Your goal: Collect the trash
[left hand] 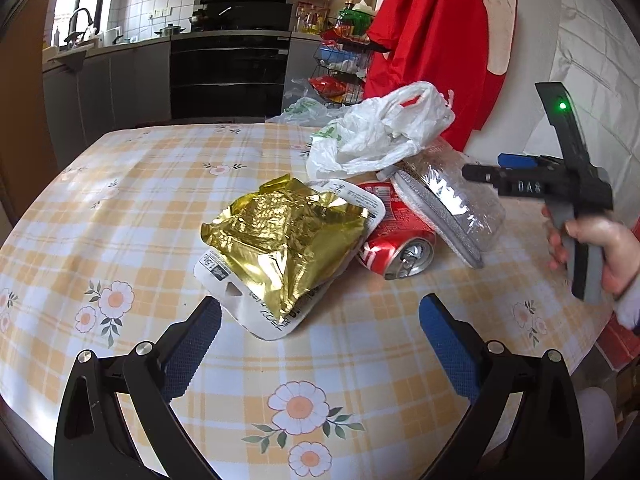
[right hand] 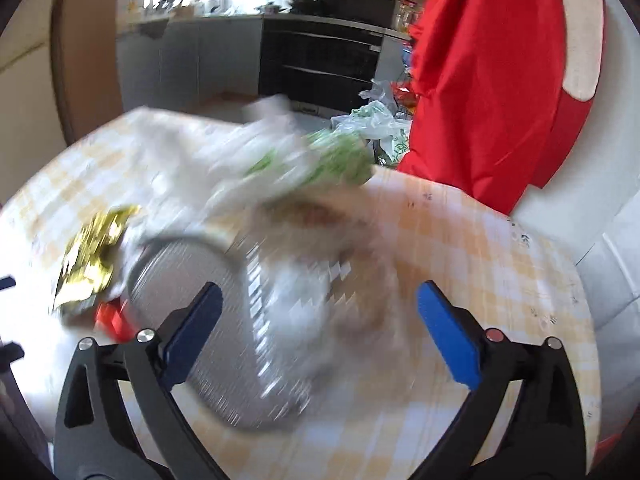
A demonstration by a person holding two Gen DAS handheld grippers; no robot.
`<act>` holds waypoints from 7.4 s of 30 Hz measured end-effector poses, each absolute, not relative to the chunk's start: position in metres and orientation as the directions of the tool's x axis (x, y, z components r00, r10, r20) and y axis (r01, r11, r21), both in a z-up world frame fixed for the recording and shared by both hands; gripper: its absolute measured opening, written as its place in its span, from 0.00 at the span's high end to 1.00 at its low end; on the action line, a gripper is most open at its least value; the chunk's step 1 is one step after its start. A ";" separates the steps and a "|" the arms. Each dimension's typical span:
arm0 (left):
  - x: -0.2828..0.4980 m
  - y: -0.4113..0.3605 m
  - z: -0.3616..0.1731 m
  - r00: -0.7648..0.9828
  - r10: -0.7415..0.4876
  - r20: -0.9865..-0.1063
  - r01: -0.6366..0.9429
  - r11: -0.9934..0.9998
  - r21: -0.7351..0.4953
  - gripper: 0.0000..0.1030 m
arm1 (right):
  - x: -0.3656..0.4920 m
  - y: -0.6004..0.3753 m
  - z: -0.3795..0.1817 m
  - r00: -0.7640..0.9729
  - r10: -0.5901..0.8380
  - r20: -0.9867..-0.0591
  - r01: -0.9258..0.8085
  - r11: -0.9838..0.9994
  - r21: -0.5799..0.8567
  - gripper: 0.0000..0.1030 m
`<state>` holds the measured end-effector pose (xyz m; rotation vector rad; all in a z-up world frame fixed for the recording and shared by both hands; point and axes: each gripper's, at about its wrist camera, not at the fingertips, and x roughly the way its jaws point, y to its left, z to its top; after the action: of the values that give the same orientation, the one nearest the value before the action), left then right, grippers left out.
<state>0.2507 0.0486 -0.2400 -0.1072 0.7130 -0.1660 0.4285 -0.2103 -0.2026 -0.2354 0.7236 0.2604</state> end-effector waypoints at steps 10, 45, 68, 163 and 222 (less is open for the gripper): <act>0.263 0.063 -0.251 0.726 -0.183 -0.663 0.088 0.981 -0.174 0.06 | 0.491 -0.301 -0.251 0.488 0.462 -0.741 -0.219 0.886 0.408 0.06; 0.286 0.050 -0.259 0.710 -0.088 -0.698 0.176 0.983 0.056 0.11 | 0.300 -0.293 -0.163 0.675 0.484 -0.557 -0.374 0.875 0.306 0.80; 0.399 0.069 -0.250 0.520 -0.077 -0.851 -0.341 0.894 -0.289 0.06 | 0.294 -0.280 -0.185 0.637 0.503 -0.584 -0.389 0.864 0.320 0.81; 0.065 0.005 -0.144 0.745 -0.279 -0.606 0.146 0.955 -0.259 0.16 | 0.089 -0.295 -0.135 0.821 0.180 -0.541 -0.051 0.968 0.246 0.06; 0.276 0.006 -0.249 0.656 0.053 -0.753 0.185 0.956 0.228 0.16 | 0.201 -0.292 -0.205 0.710 0.115 -0.695 -0.031 0.991 0.131 0.06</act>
<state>0.2758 0.0060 -0.2490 0.2976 0.8555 -0.0759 0.2009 -0.2915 -0.2055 0.1127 0.7781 0.0812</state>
